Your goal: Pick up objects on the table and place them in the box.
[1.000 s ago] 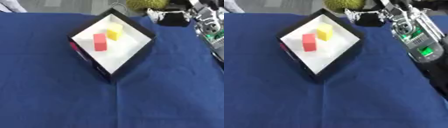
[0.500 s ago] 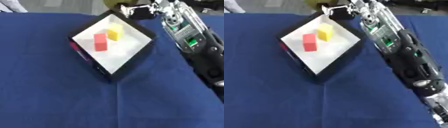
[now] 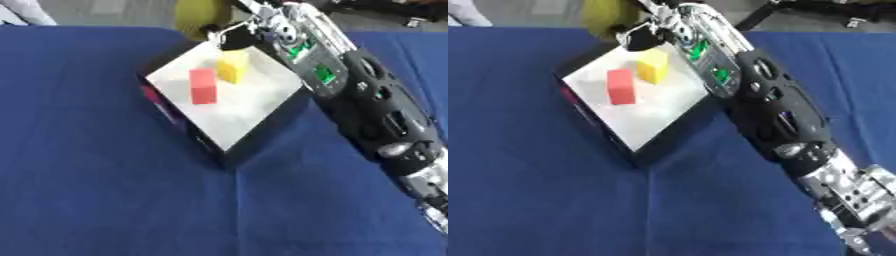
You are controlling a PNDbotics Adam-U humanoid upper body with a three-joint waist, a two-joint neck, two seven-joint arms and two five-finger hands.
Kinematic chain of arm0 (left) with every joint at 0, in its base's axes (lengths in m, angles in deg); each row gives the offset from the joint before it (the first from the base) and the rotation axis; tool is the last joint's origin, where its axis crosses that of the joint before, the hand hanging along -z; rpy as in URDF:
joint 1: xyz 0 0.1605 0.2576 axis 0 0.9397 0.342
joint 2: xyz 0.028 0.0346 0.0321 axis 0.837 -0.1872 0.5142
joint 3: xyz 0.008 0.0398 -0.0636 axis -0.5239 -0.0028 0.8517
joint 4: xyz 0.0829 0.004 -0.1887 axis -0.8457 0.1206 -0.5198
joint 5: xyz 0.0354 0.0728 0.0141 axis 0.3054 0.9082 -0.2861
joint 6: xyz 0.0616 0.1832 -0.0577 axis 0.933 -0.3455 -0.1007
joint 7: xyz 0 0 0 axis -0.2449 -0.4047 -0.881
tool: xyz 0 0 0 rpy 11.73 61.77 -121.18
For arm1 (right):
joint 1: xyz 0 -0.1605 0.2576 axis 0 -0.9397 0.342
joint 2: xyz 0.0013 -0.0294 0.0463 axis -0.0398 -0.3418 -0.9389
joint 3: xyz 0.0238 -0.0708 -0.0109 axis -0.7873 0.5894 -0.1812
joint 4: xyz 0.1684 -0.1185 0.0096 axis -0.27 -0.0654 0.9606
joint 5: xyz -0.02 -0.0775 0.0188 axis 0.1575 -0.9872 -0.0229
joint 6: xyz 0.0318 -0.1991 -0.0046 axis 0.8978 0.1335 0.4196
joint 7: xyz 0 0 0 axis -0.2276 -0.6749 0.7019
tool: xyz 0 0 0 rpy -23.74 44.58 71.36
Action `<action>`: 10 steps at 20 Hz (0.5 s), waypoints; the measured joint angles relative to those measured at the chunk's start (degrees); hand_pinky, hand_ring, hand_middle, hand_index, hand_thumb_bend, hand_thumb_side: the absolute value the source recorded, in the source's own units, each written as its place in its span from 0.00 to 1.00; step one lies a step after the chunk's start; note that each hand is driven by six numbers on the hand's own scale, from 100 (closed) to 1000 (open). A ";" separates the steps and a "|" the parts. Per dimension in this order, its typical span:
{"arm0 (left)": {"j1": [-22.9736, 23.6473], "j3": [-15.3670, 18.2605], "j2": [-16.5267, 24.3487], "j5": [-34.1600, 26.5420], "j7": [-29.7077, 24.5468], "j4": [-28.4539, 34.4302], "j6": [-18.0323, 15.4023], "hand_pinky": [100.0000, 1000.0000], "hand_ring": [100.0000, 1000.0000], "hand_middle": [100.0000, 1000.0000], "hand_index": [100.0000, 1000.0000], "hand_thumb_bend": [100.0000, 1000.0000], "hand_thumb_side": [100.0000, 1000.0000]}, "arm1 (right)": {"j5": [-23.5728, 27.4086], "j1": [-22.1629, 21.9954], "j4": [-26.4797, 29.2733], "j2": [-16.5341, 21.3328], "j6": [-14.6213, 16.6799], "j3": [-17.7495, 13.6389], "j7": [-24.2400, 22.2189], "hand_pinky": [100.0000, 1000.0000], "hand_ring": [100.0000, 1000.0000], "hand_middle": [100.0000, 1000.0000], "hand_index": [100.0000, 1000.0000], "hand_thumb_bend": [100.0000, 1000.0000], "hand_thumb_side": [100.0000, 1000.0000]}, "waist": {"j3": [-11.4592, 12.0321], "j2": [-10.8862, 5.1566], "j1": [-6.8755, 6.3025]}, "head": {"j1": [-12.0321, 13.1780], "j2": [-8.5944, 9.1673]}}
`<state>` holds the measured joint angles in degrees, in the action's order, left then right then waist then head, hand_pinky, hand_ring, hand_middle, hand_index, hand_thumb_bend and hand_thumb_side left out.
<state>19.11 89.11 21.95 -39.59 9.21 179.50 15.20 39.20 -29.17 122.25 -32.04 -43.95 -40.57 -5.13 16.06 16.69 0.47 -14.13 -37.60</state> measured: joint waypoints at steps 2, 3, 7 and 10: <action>0.01 0.05 0.00 0.00 0.08 0.00 -0.05 0.72 0.75 0.74 0.86 0.23 0.68 | -1.62 0.40 -2.73 -0.71 1.60 -0.01 -1.70 0.83 0.76 0.63 0.74 0.07 0.06 | -0.12 0.00 0.00 | 0.13 0.02; 0.01 0.06 0.00 0.01 0.14 0.00 -0.07 0.72 0.75 0.74 0.86 0.23 0.68 | -2.40 0.53 -4.08 -1.04 2.40 -0.01 -2.54 0.83 0.78 0.65 0.76 0.09 0.07 | -0.17 0.00 0.00 | 0.20 0.02; 0.16 0.08 0.00 0.19 0.32 0.00 -0.04 0.72 0.75 0.74 0.86 0.23 0.68 | -4.75 1.43 -9.69 -2.13 5.73 -0.45 -5.54 0.88 0.86 0.76 0.87 0.17 0.08 | -0.56 0.00 0.00 | 0.52 0.05; 0.47 0.09 0.00 0.29 0.42 0.00 0.04 0.72 0.75 0.74 0.86 0.24 0.68 | -5.95 2.55 -13.77 -2.55 8.25 -1.38 -5.50 0.90 0.89 0.78 0.89 0.21 0.33 | -0.90 0.00 0.00 | 0.89 0.08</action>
<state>19.58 89.21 21.95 -39.29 9.63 179.51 15.24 33.25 -26.62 108.49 -34.59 -35.70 -41.95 -10.64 15.16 16.69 0.47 -13.24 -37.51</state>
